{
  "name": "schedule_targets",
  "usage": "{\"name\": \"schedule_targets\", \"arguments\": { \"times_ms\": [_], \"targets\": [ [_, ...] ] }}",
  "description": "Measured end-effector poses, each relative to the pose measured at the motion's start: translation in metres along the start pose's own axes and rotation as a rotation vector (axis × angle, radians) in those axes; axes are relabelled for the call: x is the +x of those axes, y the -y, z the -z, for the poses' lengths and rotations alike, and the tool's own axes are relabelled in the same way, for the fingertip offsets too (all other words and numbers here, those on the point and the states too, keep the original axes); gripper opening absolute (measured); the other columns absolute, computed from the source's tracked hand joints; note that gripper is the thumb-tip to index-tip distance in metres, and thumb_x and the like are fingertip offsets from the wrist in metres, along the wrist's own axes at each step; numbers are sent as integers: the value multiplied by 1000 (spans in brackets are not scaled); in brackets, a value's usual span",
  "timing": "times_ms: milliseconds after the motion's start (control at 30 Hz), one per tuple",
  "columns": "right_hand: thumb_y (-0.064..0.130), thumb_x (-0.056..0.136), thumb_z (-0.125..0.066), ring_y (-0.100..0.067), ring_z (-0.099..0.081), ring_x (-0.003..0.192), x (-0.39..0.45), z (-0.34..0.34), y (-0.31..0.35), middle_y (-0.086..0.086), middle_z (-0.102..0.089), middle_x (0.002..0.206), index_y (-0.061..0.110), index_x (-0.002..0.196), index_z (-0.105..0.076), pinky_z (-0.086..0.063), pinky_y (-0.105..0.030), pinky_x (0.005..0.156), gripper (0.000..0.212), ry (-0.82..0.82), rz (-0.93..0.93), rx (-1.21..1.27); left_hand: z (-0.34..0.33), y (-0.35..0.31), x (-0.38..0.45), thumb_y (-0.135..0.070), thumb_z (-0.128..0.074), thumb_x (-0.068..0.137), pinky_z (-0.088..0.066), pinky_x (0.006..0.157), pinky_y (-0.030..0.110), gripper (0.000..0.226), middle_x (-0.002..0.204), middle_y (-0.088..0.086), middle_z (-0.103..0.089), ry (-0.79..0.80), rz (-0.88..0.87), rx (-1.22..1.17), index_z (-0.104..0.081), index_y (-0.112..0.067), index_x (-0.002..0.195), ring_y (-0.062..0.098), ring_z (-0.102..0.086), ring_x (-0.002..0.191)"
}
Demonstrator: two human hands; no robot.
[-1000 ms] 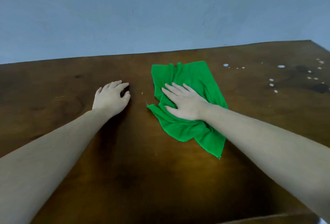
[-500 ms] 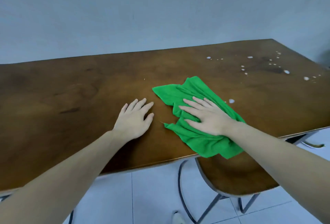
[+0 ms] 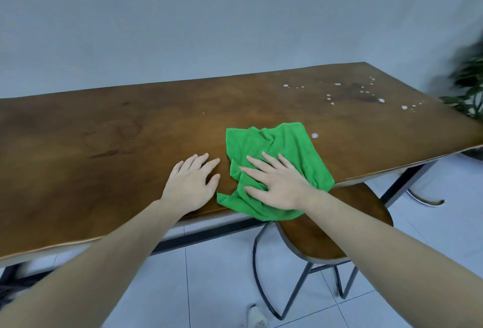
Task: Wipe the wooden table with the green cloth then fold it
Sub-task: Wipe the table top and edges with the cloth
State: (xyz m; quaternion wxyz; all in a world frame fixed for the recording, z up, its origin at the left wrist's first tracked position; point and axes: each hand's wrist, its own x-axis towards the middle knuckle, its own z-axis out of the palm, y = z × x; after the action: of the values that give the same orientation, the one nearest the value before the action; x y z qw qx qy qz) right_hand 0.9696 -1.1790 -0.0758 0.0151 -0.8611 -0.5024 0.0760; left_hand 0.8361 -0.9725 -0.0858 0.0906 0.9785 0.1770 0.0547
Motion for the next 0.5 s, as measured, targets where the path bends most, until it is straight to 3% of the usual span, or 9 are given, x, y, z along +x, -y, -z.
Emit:
{"name": "schedule_targets", "arguments": {
  "times_ms": [100, 267, 500],
  "targets": [
    [80, 91, -11, -11, 6, 154, -14, 1, -28, 24, 0, 165, 55, 154, -11, 4, -46, 124, 68, -6, -38, 15, 4, 0, 2, -51, -31, 102, -12, 122, 41, 51, 161, -7, -28, 33, 4, 2, -32, -40, 151, 16, -18, 150],
    [93, 74, 4, -8, 6, 154, -36, 4, -90, 26, 3, 164, 57, 153, -9, 3, -42, 125, 88, 10, -140, 9, 8, -4, 5, -53, -33, 101, -15, 120, 41, 50, 159, -9, -33, 19, 26, 8, -37, -40, 149, 15, -21, 148],
    [93, 75, -2, -13, 8, 154, -6, 13, -114, 22, 7, 165, 59, 152, -5, 2, -49, 124, 84, 55, -100, -17, 1, -33, 33, -61, -28, 98, -13, 119, 55, 53, 160, -11, -28, 70, 54, 33, -33, -45, 149, 18, -18, 149]
  ]
}}
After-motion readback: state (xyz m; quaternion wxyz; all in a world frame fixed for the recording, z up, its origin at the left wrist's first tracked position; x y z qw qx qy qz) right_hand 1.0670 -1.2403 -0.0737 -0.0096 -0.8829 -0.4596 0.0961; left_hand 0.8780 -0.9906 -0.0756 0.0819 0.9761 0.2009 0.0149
